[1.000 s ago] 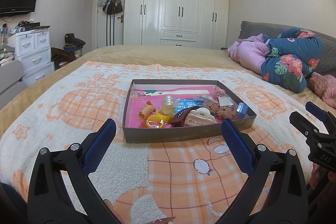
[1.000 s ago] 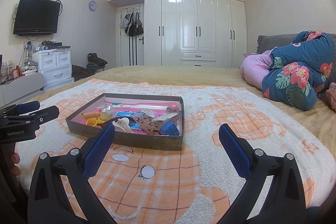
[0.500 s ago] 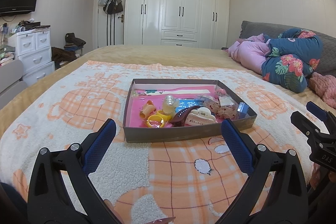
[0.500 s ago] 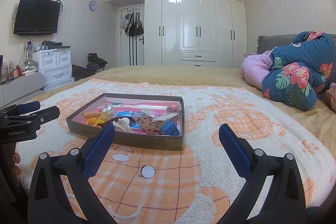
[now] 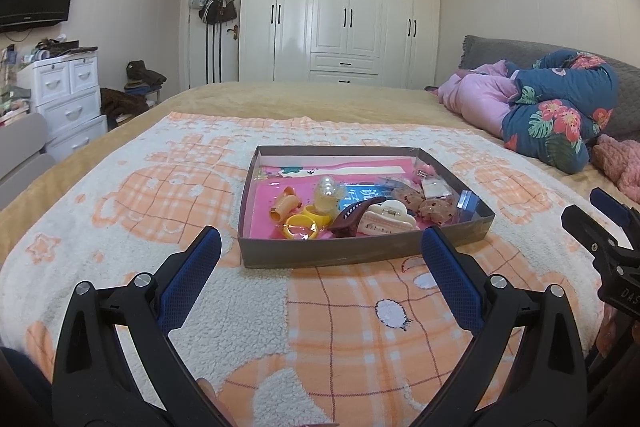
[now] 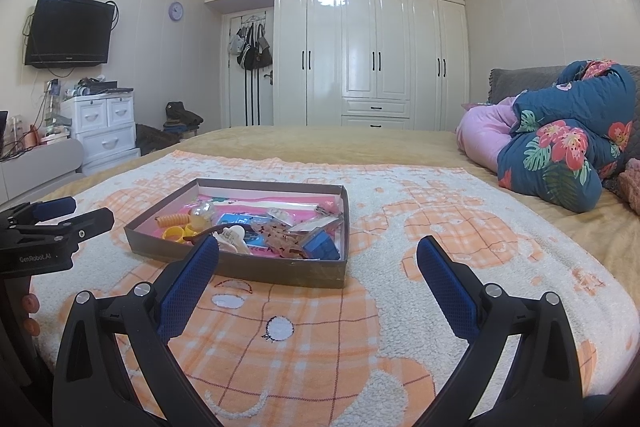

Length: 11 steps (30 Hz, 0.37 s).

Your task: Organize jewelry

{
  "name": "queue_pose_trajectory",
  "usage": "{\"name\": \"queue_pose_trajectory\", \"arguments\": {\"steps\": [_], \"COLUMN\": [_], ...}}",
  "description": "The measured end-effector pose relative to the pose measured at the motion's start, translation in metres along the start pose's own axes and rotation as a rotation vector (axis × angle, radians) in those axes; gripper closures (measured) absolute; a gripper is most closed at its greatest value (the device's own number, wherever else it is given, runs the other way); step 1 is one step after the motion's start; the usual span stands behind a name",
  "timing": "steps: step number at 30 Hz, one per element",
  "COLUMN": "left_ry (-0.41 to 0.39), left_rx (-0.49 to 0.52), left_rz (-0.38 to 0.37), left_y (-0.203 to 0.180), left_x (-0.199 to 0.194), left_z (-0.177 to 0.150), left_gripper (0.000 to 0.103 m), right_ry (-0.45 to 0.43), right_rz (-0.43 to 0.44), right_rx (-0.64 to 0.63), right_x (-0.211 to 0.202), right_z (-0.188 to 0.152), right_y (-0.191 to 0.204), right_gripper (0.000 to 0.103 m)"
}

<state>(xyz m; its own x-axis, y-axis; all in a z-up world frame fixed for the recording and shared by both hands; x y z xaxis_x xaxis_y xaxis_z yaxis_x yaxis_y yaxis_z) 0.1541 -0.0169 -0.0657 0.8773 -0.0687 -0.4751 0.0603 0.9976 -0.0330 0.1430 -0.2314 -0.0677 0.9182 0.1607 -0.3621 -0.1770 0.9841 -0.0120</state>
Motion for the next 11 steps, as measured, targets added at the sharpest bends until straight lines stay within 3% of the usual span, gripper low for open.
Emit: {"name": "queue_pose_trajectory", "arguments": {"steps": [7, 10, 11], "left_ry": [0.038, 0.085, 0.109], "left_rx": [-0.082, -0.157, -0.171], "left_rz": [0.031, 0.081, 0.131], "left_y": [0.027, 0.063, 0.086], "left_x": [0.010, 0.026, 0.036], "left_z": [0.002, 0.005, 0.008], "left_gripper": [0.011, 0.011, 0.011], "right_ry": [0.027, 0.104, 0.139], "right_rz": [0.000, -0.052, -0.104], "right_rx": [0.047, 0.120, 0.152], "right_x": [0.006, 0.031, 0.045], "right_z": [0.001, 0.002, 0.002], "right_y": [-0.012, -0.048, -0.070], "right_gripper": [0.006, 0.006, 0.006]}}
Point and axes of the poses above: each gripper's, at about its wrist camera, not at the fingertips, and x roughly the way its jaws point, y to its left, z to its top, the point moved 10 cm from there along x, roughly the way its jaws point, and after that the axes turned 5 degrees about y, right-handed, at the moved point
